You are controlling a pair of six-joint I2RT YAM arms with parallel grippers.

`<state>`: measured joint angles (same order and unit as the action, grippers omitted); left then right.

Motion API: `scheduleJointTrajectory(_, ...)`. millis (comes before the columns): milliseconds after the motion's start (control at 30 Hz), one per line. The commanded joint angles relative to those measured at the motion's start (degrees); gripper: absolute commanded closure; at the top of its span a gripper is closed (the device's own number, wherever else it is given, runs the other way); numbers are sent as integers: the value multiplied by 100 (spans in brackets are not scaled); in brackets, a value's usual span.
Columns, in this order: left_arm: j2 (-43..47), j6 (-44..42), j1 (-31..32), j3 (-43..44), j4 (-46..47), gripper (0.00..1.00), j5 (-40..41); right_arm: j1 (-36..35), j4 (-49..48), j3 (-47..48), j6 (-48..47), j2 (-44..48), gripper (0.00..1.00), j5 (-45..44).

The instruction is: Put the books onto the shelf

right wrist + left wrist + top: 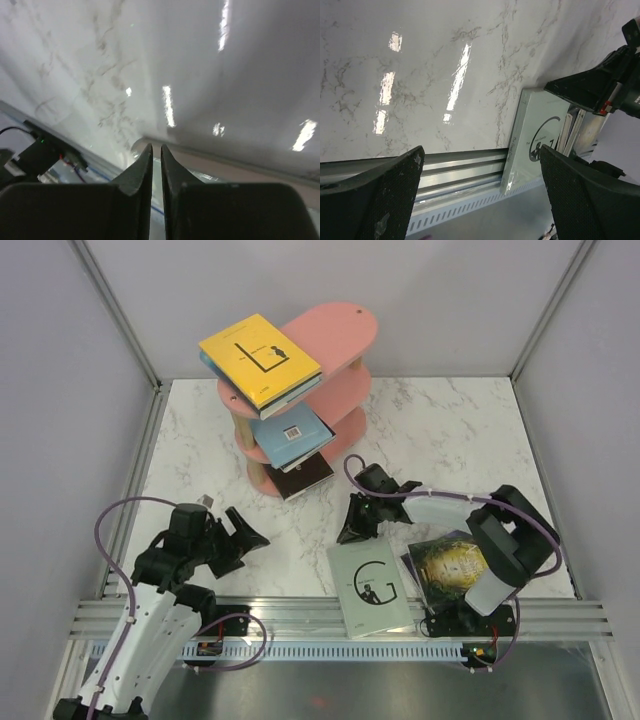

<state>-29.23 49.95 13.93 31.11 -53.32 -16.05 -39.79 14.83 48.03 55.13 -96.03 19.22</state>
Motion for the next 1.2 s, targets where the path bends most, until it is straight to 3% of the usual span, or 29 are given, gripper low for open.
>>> scheduleJointTrajectory(0, 23, 190, 30, -262, 699, 2, -731, 242, 25, 249, 25, 760, 83, 171)
scheduleJointTrajectory(67, -73, 278, 135, -377, 1023, 2, -1013, 506, 492, 575, -518, 1058, 71, -41)
scheduleJointTrajectory(100, -117, 313, 214, -421, 1095, 2, -1005, 821, 886, 645, -687, 1156, 60, -59)
scheduleJointTrajectory(133, -170, 418, 450, -431, 1165, 2, -892, 954, 1081, 742, -819, 1252, 41, -120)
scheduleJointTrajectory(167, -327, 480, 618, -483, 1296, 2, -830, 1095, 1301, 778, -1090, 1453, 33, -155)
scheduleJointTrajectory(233, -538, 786, 1291, -518, 1674, 2, -514, 1333, 1934, 830, -1329, 1656, 19, -278)
scheduleJointTrajectory(267, -705, 918, 1601, -553, 1832, 2, -374, 1368, 2119, 805, -1460, 1866, 17, -374)
scheduleJointTrajectory(300, -1002, 1059, 2282, -571, 2208, 2, -24, 1369, 2364, 752, -1592, 1999, 16, -384)
scheduleJointTrajectory(367, -1399, 1542, 2945, -676, 2666, 2, 286, 1369, 2507, 436, -1629, 2402, 16, -280)
scheduleJointTrajectory(400, -1792, 1709, 3462, -755, 3348, 2, 426, 1369, 2586, 296, -1603, 2535, 16, -227)
scheduleJointTrajectory(533, -2663, 2693, 4423, -1169, 4932, 1, 822, 1369, 2701, -494, -1497, 3072, 19, -33)
scheduleJointTrajectory(600, -3016, 2748, 4731, -1055, 5112, 1, 1068, 1369, 2683, -724, -1471, 3239, 20, 81)
scheduleJointTrajectory(933, -5555, 3099, 5286, -431, 6508, 1, 955, 1369, 2147, -2050, -1558, 3161, 24, 380)
scheduleJointTrajectory(1067, -6224, 3555, 5427, -649, 7491, 2, 841, 1369, 1779, -2535, -1541, 3108, 26, 644)
scheduleJointTrajectory(1167, -6533, 4030, 5593, -1054, 8888, 9, 1007, 1369, 1681, -2772, -1602, 3002, 27, 731)
